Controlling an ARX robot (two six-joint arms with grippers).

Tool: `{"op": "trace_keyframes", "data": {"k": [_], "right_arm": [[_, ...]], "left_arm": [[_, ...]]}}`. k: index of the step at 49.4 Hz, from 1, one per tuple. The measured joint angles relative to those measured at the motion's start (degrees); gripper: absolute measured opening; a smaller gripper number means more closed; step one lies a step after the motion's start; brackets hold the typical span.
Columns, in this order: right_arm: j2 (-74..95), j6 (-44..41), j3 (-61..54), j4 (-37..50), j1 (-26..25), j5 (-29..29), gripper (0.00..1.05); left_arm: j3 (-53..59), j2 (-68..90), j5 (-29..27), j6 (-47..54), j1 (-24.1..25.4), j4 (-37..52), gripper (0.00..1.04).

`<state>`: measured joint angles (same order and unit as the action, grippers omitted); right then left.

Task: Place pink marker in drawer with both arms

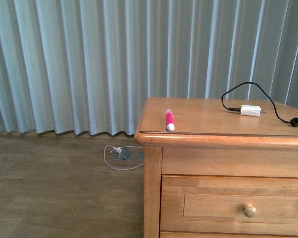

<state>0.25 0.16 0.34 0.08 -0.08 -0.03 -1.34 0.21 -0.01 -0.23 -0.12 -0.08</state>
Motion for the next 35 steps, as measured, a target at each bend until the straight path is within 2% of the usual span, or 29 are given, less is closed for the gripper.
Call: {"op": "trace_keyframes", "data": {"k": [35], "right_arm": [[0.00,0.00,0.00,0.00,0.00,0.00,0.96]], "left_arm": [[0.00,0.00,0.02,-0.02,0.00,0.00,0.99]]}}
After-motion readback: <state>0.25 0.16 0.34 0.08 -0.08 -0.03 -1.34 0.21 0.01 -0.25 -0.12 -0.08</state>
